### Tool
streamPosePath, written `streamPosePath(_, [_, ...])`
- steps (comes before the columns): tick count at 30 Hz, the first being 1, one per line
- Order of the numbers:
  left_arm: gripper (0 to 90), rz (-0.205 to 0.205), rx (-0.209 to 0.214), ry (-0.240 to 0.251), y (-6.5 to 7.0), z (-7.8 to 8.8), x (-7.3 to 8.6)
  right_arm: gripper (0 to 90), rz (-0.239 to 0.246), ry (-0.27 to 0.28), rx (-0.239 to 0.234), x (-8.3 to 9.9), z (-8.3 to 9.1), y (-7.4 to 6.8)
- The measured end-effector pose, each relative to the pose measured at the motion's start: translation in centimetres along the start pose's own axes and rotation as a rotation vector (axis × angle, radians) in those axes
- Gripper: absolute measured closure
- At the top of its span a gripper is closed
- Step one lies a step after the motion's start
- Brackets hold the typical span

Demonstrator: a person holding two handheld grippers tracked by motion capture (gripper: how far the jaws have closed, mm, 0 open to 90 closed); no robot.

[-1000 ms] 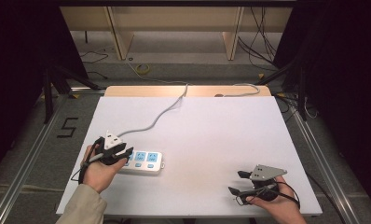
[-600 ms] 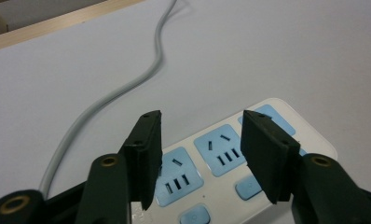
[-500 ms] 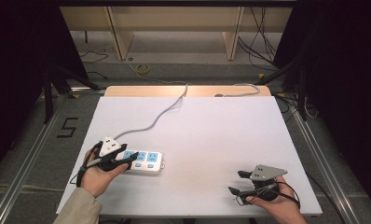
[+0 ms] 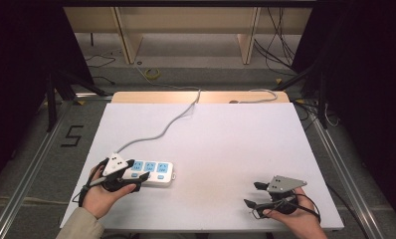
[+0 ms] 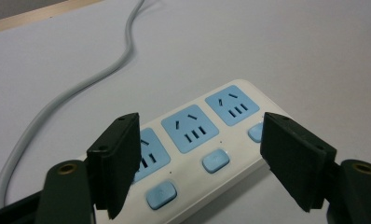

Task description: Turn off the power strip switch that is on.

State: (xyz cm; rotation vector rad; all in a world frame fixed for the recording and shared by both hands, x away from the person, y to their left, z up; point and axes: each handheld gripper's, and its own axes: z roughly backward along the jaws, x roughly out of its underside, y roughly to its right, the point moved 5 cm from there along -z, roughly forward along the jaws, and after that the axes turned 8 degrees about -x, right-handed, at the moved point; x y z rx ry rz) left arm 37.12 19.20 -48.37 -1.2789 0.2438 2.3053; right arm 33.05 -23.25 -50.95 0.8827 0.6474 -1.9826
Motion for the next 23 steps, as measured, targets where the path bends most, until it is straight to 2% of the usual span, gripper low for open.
streamPosePath(8, [28.0, -0.011, -0.013, -0.007, 0.01, 0.22, 0.71, 31.3, 0.0, 0.0, -0.001, 0.01, -0.03, 0.02])
streamPosePath(23, [28.0, -0.025, -0.026, -0.008, -0.05, 0.13, 0.7, 30.9, 0.0, 0.003, -0.002, 0.01, -0.03, 0.06])
